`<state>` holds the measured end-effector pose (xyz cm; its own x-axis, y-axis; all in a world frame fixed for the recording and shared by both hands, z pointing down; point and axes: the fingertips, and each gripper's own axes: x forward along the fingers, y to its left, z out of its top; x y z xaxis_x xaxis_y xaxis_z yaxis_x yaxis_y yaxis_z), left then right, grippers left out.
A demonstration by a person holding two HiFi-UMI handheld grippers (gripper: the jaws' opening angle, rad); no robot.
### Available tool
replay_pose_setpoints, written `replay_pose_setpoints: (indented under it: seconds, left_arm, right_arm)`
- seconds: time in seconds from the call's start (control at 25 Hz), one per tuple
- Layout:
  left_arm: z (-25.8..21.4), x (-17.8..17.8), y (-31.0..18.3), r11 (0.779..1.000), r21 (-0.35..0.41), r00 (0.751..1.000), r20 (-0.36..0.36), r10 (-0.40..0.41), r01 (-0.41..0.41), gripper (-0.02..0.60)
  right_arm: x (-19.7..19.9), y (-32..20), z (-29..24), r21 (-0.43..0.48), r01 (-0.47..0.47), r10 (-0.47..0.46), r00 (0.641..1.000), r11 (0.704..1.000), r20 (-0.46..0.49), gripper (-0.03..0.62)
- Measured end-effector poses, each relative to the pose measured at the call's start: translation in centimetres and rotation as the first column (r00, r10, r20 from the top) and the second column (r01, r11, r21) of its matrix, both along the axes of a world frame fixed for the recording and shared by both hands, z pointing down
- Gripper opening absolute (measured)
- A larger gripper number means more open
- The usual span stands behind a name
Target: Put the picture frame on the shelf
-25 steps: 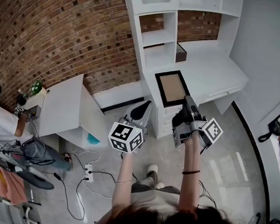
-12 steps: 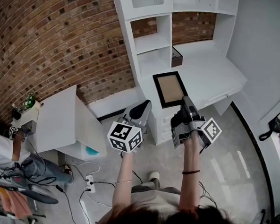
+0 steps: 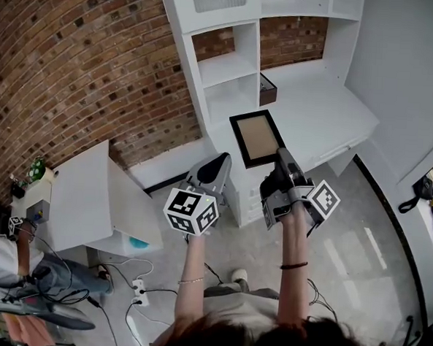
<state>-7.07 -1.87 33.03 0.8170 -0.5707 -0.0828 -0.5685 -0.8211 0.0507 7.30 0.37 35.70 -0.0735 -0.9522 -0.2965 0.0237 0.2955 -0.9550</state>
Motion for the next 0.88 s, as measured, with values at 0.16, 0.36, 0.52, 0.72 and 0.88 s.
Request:
replay_pose_setpoints:
  seconds: [0.16,0.36,0.52,0.72,0.88]
  left_arm:
    - [0.3,0.5,-1.2,1.000,-0.002,1.000,0.003,0.019,-0.019,0.011]
    - [0.4,0.4,-2.6,1.000,0.002,1.000,0.000,0.029,-0.029,0.011]
    - [0.5,0.0,-3.0,1.000,0.009,1.000,0.005,0.026,-0.026,0.011]
    - [0.3,-1.1,-4.3,1.000,0.008,1.000,-0.001,0.008,-0.008,0.011]
    - [0.8,-1.4,-5.3,1.000,-0.004,1.000,-0.006,-0.004,0.004,0.011]
  right_arm:
    - [0.4,-1.1,0.2,0.000,-0.015,0.015,1.000,1.000,-0.008,0.075]
    - [0.2,-2.3,0.2,0.003,-0.023,0.024,1.000,1.000,-0.019,0.075]
    - [0.2,-2.7,0.5,0.003,-0.029,0.029,0.999,1.000,-0.016,0.075]
    - [-0.2,-4.1,0.8,-0.006,-0.028,0.028,1.000,1.000,-0.015,0.075]
    - [-0.7,-5.2,1.2,-0.017,-0.013,0.013,1.000,1.000,-0.009,0.075]
